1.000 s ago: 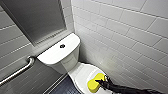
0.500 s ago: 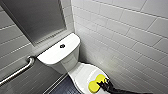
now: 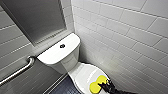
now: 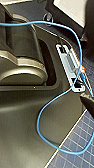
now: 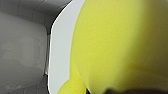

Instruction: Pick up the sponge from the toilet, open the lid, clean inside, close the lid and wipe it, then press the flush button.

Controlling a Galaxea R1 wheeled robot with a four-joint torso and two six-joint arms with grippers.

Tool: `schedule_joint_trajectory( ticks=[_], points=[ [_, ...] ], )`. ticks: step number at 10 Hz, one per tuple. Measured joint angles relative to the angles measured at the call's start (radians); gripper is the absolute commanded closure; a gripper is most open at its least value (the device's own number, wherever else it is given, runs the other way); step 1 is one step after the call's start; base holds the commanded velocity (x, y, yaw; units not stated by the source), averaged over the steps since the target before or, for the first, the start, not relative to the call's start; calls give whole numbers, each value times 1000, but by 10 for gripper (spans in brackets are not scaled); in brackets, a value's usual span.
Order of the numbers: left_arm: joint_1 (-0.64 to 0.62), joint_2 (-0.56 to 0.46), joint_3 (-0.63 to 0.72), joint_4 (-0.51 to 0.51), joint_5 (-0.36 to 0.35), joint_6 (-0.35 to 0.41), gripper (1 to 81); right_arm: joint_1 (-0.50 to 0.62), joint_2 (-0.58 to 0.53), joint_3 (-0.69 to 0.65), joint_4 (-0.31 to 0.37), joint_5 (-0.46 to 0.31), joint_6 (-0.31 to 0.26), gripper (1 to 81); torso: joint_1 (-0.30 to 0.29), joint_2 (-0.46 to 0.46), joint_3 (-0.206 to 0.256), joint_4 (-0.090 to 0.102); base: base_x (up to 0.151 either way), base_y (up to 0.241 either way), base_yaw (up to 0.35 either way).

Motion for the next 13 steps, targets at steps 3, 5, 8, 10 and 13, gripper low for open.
schedule_joint_trajectory(
  ticks=[3, 5, 8, 10, 13],
  points=[
    [-1, -3, 5, 1, -8, 1, 10, 39, -154, 230, 0, -12, 0, 811, 0, 0, 0, 0, 0, 0, 0],
    [-21, -31, 53, 1, -7, 0, 10, 33, -304, 360, 0, -7, 0, 811, 0, 0, 0, 0, 0, 0, 0],
    [-61, -145, 245, 1, -5, 0, 10, -128, -499, 448, -13, -20, 0, 811, 0, 0, 0, 0, 0, 0, 0],
    [-91, -241, 379, 1, -4, 0, 10, -253, -543, 493, -39, -38, 0, 811, 0, 0, 0, 0, 0, 0, 0],
    [-136, -334, 501, 1, 5, -3, 10, -371, -571, 506, 18, -47, -83, 811, 0, 0, 0, 0, 0, 0, 0]
  ],
)
